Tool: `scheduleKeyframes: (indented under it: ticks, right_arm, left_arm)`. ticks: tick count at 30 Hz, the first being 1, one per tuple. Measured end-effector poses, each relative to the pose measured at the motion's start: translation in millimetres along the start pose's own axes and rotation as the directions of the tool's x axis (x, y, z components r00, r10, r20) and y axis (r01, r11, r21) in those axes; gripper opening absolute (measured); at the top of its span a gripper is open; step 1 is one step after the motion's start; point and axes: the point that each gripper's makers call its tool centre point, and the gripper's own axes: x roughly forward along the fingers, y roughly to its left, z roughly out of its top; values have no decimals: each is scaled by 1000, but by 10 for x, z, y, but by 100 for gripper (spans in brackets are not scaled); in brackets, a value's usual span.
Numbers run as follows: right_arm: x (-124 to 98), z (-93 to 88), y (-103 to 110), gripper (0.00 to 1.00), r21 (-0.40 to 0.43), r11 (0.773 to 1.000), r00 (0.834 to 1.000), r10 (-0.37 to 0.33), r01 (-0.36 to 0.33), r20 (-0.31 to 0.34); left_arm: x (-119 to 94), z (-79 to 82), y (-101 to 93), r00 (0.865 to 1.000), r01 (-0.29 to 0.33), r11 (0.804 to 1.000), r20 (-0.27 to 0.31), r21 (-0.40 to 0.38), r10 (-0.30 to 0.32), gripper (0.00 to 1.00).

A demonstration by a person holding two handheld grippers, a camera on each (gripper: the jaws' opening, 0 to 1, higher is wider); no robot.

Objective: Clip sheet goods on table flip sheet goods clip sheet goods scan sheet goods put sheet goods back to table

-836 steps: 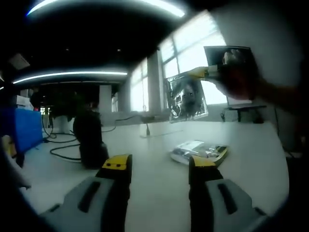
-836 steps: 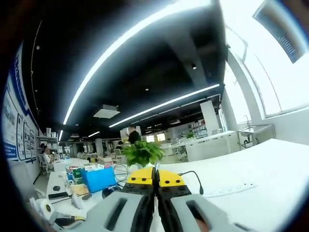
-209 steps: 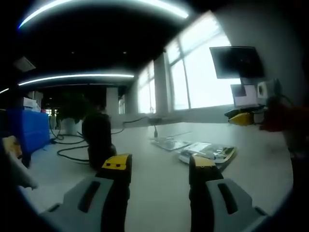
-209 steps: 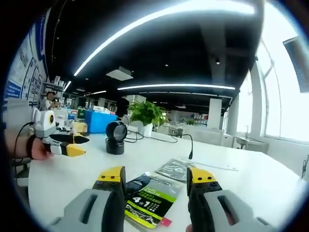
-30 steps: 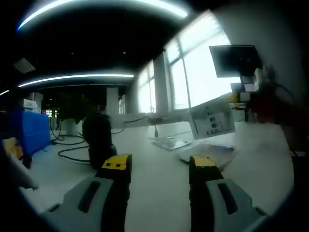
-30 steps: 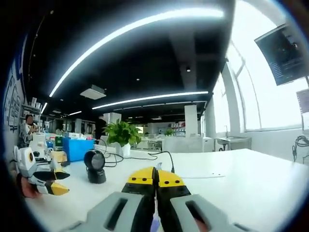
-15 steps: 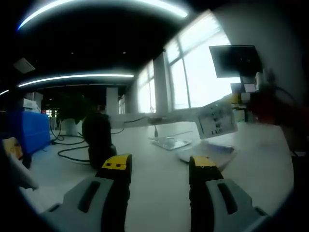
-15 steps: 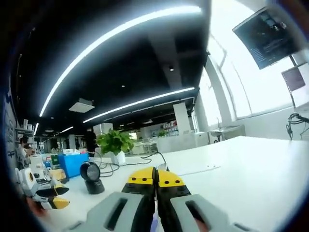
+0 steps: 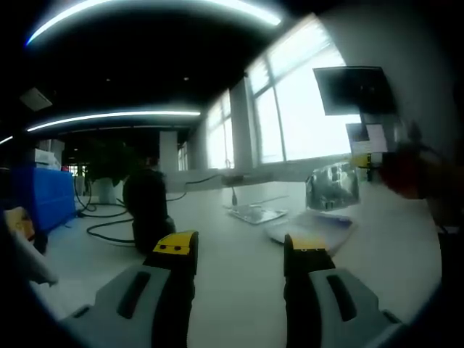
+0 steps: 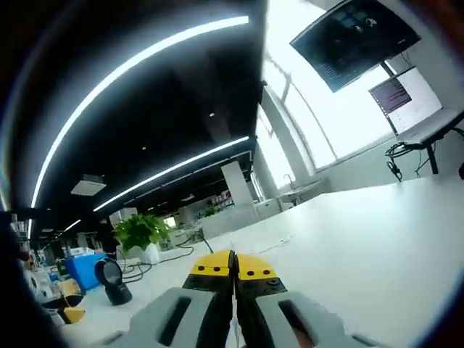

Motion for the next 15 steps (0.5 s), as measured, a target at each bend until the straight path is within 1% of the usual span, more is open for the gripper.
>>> scheduleKeyframes:
  ticks: [2,5,6,7,8,10,12,15]
  right_arm:
    - [-43,-10,-69,0,-12,1000,1000,-29,29,13]
    - [-86,-40,-207,0,2,997,997,-72,72,20]
    - [-94,-49,-247,0,16,996,996,-86,86,21]
    - [-100,-72,-288,0,62,993,995,-98,97,14]
    - [-109,-85,-339,0,90,990,994,-113,112,12]
    - [-123,-115,-412,0,105,986,991,-132,130,6]
    - [-155,-162,-478,0,144,978,988,-152,150,-3]
    - [-194,-198,-539,0,149,973,985,-174,174,-10]
  left_arm:
    - [0,0,-1,1000,0,1000,0,0,0,40]
    - [0,0,-1,1000,1,1000,0,0,-1,40]
    - [0,0,-2,1000,1,1000,0,0,-1,40]
    - [0,0,-3,1000,1,1000,0,1,-1,40]
    - [0,0,-4,1000,2,1000,-1,1,-2,40]
    - [0,-1,-6,1000,2,1000,-1,2,-2,40]
    - [-1,-1,-4,1000,1,1000,-1,3,-1,40]
    - [-2,-2,1,1000,0,1000,-1,2,0,40]
